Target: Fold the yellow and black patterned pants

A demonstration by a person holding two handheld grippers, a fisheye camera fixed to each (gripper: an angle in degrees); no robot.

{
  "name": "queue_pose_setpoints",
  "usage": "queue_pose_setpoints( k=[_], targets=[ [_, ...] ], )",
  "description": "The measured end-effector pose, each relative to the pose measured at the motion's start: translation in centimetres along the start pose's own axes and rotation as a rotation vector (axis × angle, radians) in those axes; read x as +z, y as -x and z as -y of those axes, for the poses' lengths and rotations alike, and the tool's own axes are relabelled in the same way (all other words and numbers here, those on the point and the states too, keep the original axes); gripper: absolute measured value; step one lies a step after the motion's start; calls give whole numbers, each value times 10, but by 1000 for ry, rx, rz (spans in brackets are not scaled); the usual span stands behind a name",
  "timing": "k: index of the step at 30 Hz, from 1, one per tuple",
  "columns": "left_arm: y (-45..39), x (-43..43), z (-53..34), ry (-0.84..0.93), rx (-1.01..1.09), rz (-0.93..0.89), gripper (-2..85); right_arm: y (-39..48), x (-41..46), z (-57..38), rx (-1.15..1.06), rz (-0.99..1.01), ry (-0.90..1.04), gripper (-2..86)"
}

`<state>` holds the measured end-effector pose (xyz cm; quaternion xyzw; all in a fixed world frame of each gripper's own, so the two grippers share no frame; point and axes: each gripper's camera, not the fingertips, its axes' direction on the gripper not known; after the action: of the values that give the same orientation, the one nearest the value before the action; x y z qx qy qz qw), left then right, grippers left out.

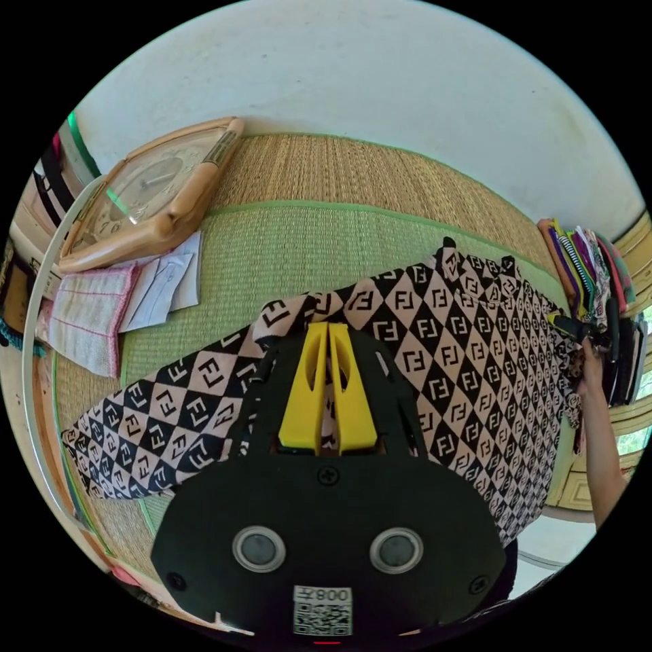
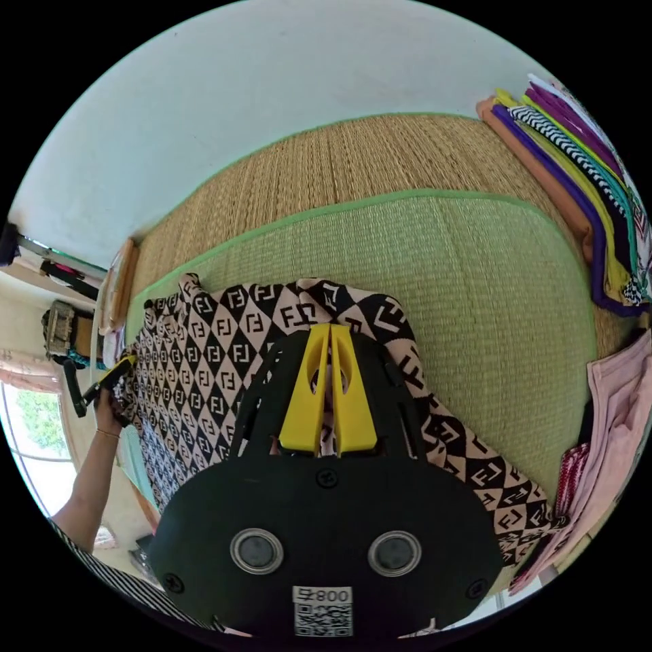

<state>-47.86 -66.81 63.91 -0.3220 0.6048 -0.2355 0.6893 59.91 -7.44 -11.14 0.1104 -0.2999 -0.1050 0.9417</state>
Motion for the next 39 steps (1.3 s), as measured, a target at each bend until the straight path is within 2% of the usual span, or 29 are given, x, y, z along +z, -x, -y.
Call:
queue_pose_setpoints(
  k=[6,10,13,14,19,26,33,39],
  targets=[
    [-10,-19,-50,24,-4,-70,1,3,-58,-49,-64,47,-76,0],
    [-6,14,-87,193,-16,-80,1,-4,-64,-115,-62,-36,9,0],
    [5,29,-92,205,-83,-114,1,-26,-34,-142,-8,-90,171,0],
    [5,28,-95,187,-86,-123,1,-33,-33,-151,16,-63,169,0],
    [-3,13,-145,79,-27,-339,1,-46,-72,-199,57,101,17,1],
    [-25,33,-249,235,76,-575,2,-108,-103,-295,188,143,-10,9],
    [-63,61,-277,326,155,-619,7,-202,-140,-330,393,222,-158,40],
    [-113,88,-274,386,278,-618,13,-260,-155,-321,503,142,-225,73]
  ],
)
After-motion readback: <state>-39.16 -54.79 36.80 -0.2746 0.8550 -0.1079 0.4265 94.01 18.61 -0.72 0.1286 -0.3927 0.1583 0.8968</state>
